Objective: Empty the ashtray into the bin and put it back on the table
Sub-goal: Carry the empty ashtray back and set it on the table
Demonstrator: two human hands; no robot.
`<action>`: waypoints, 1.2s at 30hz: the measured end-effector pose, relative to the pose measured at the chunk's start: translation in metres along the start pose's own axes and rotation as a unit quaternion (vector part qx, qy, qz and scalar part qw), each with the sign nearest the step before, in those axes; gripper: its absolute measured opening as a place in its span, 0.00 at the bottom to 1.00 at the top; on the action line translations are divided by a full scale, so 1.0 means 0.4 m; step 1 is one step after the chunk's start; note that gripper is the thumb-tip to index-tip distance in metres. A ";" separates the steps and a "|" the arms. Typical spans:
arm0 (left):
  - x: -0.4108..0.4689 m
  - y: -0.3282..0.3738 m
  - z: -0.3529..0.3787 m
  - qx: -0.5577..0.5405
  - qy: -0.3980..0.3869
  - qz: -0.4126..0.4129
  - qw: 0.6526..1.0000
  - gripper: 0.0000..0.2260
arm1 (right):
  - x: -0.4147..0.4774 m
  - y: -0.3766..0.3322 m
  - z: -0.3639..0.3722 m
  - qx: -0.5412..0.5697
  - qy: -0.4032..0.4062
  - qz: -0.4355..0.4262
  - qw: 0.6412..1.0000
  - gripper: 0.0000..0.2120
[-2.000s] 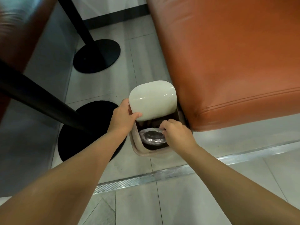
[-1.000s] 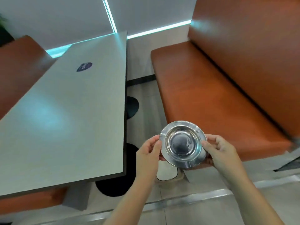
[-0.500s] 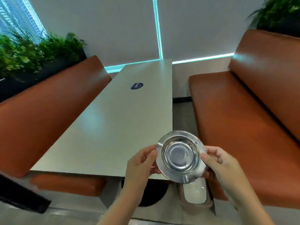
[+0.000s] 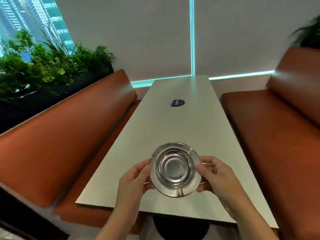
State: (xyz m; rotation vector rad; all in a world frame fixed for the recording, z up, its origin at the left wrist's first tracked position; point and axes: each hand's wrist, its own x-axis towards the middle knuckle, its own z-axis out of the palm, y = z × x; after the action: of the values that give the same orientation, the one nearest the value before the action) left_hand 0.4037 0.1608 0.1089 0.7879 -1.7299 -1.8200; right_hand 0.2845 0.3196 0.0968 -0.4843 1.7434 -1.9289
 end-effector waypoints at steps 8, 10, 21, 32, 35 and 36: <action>0.208 -0.004 -0.050 0.003 -0.033 -0.012 0.999 0.07 | 0.154 -0.001 0.093 -0.049 0.048 0.007 0.998 0.05; 0.256 -0.003 -0.047 0.001 -0.039 -0.017 0.999 0.07 | 0.197 -0.003 0.102 -0.058 0.053 0.009 0.997 0.04; 0.643 0.004 -0.010 -0.019 -0.064 -0.050 0.996 0.07 | 0.574 -0.018 0.120 -0.086 0.063 0.032 0.994 0.04; 1.267 -0.011 0.256 0.011 -0.083 -0.059 0.995 0.12 | 1.224 0.009 -0.004 -0.076 0.138 0.051 0.986 0.06; 1.404 -0.043 0.306 0.018 -0.077 -0.069 0.994 0.10 | 1.366 0.039 -0.026 -0.086 0.138 0.058 0.985 0.05; 1.443 -0.058 0.319 0.020 -0.071 -0.074 0.994 0.09 | 1.407 0.049 -0.034 -0.089 0.137 0.060 0.985 0.04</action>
State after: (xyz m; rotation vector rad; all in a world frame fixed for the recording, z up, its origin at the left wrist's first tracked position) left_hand -0.0926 -0.1553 0.0501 0.8409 -1.8469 -1.9880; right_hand -0.1801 0.0063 0.0401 -0.1742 2.0798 -1.8311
